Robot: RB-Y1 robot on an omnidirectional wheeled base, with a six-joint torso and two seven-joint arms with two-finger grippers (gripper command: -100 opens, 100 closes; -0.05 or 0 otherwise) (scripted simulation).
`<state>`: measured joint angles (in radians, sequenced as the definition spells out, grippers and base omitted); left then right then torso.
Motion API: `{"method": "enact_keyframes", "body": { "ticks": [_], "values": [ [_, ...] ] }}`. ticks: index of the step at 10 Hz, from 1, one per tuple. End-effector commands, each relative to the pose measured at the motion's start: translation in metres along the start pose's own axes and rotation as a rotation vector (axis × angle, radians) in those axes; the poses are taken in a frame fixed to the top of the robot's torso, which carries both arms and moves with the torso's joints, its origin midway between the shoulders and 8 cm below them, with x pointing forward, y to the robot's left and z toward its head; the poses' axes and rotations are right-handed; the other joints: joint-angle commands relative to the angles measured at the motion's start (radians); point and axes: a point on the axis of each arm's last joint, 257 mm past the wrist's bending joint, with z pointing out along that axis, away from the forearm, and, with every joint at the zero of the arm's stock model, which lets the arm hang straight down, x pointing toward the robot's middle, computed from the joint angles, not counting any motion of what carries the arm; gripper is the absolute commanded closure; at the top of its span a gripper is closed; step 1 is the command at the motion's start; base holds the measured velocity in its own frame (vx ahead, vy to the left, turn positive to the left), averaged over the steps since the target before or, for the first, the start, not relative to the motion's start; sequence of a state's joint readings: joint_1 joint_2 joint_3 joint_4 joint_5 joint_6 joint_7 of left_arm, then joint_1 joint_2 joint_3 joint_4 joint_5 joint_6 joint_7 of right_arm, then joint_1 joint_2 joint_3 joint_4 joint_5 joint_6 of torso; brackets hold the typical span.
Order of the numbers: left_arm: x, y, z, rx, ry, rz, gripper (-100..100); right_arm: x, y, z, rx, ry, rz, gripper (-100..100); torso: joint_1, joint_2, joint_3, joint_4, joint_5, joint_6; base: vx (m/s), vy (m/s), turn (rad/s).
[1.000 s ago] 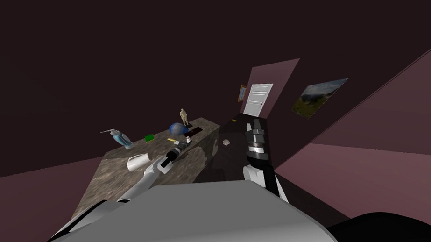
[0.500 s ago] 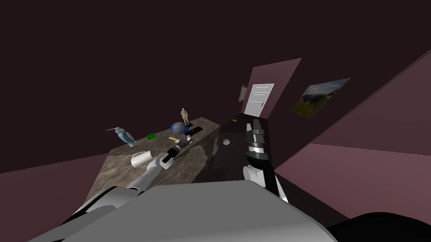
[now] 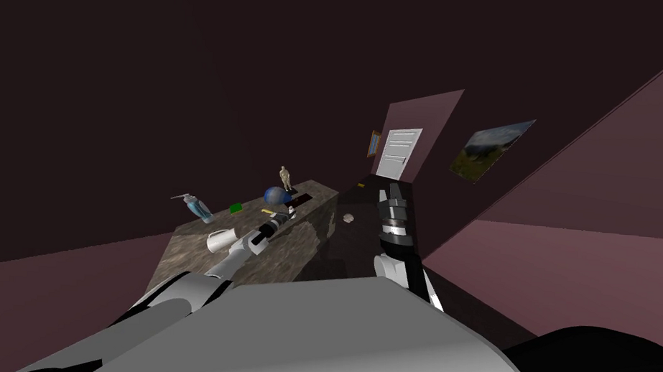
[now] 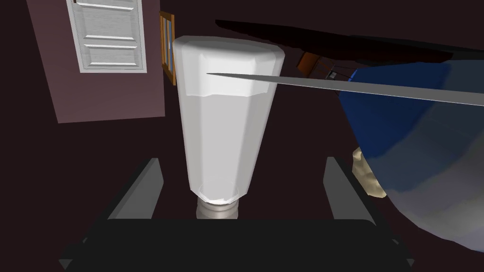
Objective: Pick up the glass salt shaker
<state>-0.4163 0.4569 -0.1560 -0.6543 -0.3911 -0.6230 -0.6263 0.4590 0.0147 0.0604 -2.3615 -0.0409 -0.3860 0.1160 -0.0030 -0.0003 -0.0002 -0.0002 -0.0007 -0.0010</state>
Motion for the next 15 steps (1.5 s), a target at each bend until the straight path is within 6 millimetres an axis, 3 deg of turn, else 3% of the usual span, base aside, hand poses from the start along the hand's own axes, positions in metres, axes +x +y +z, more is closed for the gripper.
{"method": "enact_keyframes", "body": {
  "ticks": [1,2,6,7,8,15],
  "values": [
    [0.000,0.000,0.000,0.000,0.000,0.000,-100,0.000,0.000,0.000,0.000,0.000,0.000,0,0.000,0.000,0.000,0.000,0.000,0.000,0.000,0.000,0.000],
    [0.001,0.000,0.000,-0.001,0.001,0.000,100,0.000,0.000,0.000,0.000,0.000,0.000,0,0.000,-0.001,0.000,0.000,0.000,0.000,0.000,0.000,0.000],
    [0.000,0.000,0.000,0.001,0.000,0.001,100,0.000,0.000,0.000,0.000,0.000,0.000,0,0.002,-0.002,-0.002,-0.001,0.001,0.000,0.000,0.000,0.000],
    [0.000,0.000,0.000,0.001,0.000,0.000,0,0.000,0.000,0.000,0.000,0.000,0.000,0,0.001,-0.002,-0.002,-0.001,0.001,0.000,0.000,0.000,0.000],
    [0.012,-0.001,-0.010,-0.010,0.014,-0.007,100,0.000,0.000,0.000,0.000,0.000,0.000,0,0.001,-0.002,-0.002,-0.001,0.001,0.000,0.050,0.029,-0.070],
    [0.032,-0.016,-0.043,-0.012,0.019,-0.020,100,0.000,0.000,0.000,0.000,0.000,0.000,0,0.005,-0.009,-0.011,-0.014,0.007,0.001,0.049,0.021,-0.030]
  ]
}}
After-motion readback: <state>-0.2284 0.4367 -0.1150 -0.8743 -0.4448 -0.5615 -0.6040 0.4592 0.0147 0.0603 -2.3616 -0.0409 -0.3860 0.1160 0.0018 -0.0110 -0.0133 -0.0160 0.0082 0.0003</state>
